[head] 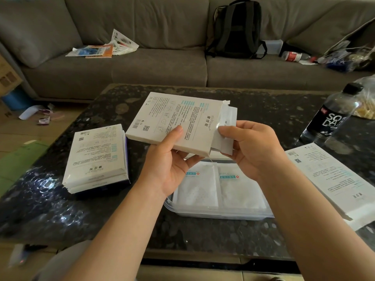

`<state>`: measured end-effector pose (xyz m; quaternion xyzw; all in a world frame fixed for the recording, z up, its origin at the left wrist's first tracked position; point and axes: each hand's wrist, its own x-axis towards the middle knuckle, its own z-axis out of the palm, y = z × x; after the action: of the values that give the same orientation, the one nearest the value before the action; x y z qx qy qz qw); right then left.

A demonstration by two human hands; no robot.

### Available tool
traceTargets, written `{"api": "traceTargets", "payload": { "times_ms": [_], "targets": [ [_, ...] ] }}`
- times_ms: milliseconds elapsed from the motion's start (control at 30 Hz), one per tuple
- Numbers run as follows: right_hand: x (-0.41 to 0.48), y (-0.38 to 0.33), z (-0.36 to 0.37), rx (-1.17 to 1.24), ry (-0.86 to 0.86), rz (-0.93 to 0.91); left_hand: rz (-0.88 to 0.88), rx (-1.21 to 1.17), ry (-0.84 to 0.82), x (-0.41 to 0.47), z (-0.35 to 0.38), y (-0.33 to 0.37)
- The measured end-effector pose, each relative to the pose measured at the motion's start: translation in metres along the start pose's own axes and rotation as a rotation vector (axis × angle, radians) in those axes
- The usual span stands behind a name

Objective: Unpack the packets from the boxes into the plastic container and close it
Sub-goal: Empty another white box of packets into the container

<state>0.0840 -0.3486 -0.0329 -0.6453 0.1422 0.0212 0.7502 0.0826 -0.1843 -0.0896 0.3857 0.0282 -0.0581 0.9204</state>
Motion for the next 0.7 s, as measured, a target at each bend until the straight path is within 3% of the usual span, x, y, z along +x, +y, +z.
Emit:
{"api": "traceTargets", "payload": {
  "times_ms": [333, 700],
  "targets": [
    [-0.005, -0.009, 0.006, -0.001, -0.018, -0.008, -0.016, -0.083, 0.003, -0.004, 0.009, -0.003],
    [-0.007, -0.077, 0.053, -0.151, -0.04, -0.129, -0.057, -0.574, 0.021, -0.003, 0.031, 0.012]
  ]
}}
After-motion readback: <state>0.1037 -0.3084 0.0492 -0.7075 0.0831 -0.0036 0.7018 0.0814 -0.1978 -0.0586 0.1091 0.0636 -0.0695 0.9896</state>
